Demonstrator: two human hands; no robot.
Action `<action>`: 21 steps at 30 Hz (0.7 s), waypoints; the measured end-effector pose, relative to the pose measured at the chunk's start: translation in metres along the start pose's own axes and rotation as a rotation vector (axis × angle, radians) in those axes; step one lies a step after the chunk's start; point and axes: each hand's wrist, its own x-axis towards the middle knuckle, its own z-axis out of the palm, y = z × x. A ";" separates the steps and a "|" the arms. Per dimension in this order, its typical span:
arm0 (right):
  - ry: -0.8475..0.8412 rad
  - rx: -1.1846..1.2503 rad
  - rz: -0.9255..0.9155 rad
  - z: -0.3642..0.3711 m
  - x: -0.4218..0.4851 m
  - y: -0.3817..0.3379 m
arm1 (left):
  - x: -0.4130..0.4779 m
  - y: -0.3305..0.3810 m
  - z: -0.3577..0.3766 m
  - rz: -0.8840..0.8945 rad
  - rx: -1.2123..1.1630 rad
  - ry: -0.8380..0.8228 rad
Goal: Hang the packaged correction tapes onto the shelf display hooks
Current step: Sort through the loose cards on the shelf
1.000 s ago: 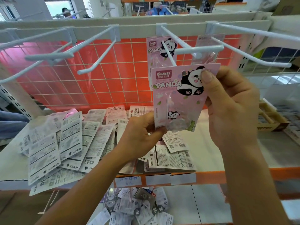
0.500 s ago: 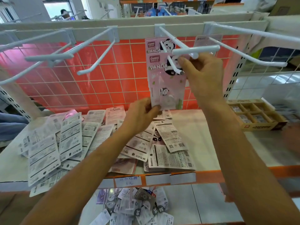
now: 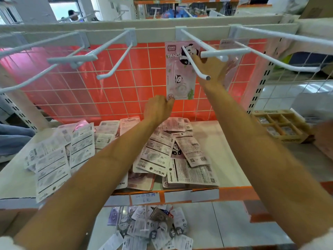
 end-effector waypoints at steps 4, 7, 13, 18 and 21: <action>0.007 -0.183 0.059 0.005 -0.032 0.026 | -0.033 -0.005 0.017 0.053 0.102 -0.085; -0.263 -0.381 0.218 0.020 -0.064 0.067 | -0.060 -0.007 0.031 0.102 0.212 -0.126; -0.659 -0.547 0.479 0.046 -0.118 0.108 | -0.097 -0.012 0.047 0.243 0.467 -0.180; -0.660 -0.664 0.482 0.043 -0.129 0.117 | -0.108 -0.018 0.051 0.223 0.515 -0.284; -0.629 -0.616 0.468 0.038 -0.131 0.119 | -0.111 -0.019 0.051 0.211 0.500 -0.300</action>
